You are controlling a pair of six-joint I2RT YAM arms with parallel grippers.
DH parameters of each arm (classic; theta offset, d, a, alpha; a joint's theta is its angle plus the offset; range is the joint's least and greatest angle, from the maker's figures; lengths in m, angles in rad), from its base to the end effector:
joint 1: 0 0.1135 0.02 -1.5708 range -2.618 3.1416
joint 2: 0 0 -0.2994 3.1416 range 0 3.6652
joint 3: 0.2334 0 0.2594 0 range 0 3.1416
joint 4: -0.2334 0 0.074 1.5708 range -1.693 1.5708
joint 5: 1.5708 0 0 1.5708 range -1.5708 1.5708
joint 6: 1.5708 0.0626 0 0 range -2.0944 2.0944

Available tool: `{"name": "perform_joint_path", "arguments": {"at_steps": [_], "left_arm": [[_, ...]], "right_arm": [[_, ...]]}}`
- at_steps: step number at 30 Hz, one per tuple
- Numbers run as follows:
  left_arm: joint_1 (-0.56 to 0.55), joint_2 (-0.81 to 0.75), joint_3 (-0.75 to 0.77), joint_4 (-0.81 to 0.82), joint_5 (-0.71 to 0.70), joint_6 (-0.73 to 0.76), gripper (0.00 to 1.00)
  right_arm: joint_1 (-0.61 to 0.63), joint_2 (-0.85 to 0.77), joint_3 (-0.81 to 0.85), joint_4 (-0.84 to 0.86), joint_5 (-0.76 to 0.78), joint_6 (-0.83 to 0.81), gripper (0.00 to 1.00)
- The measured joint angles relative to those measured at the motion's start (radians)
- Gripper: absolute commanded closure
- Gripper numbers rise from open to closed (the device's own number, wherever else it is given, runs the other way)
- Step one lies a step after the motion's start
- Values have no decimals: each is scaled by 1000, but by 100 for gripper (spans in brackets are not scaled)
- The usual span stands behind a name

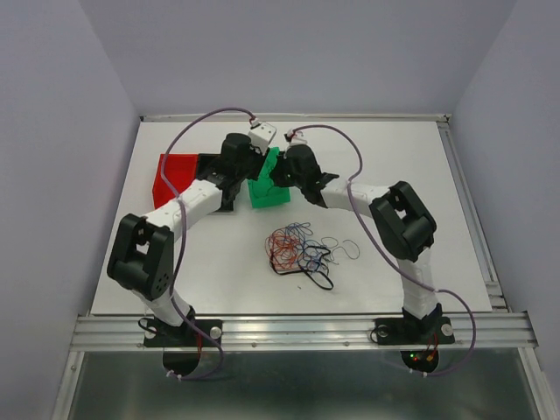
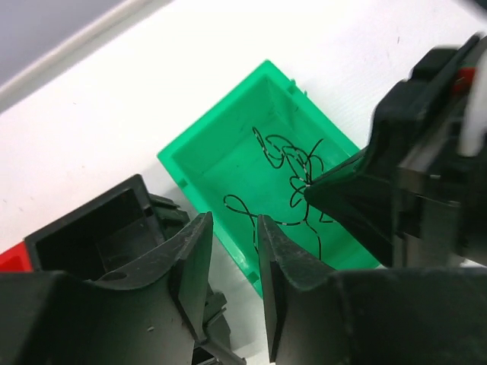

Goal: Untangle the cables

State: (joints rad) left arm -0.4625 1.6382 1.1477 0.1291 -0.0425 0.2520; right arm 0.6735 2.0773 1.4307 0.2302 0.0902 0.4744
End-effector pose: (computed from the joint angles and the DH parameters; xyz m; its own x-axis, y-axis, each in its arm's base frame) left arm 0.3760 -0.1845 0.2980 -0.2041 0.3801 -0.9021 0.4762 0.8437 0.2478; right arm 0.4158 0.3246 0.2160 -0.5356 0.1547 -0.8302 -0.3509 0.8535 0.3854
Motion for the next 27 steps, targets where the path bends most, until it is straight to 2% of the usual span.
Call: {"name": "perform_joint_path", "arguments": {"at_steps": [4,7,8,9,16,17,20,23,26,27], "left_arm": [[0,-88,-19,30,-18,0,57],[0,-130,-34,49,-33,0,56],[0,-143,-40,57,-40,0,55],[0,-148,-42,61,-43,0,55],[0,-161,-95,86,-48,10,52],[0,-162,-100,87,-48,14,52],[0,-180,-131,92,-42,28,52],[0,-218,-166,92,-24,40,52],[0,-272,-210,105,40,66,51],[0,-296,-232,107,77,79,50]], "right_arm": [[0,46,56,-37,8,-8,99],[5,101,143,-90,36,-26,87],[8,111,159,-101,46,-34,79],[12,117,170,-113,60,-43,75],[42,98,171,-172,119,-81,59],[44,70,155,-177,126,-89,50],[46,-61,71,-187,139,-101,40],[46,-241,-35,-195,146,-104,39],[46,-445,-149,-197,146,-89,31],[46,-527,-197,-197,142,-76,26]]}}
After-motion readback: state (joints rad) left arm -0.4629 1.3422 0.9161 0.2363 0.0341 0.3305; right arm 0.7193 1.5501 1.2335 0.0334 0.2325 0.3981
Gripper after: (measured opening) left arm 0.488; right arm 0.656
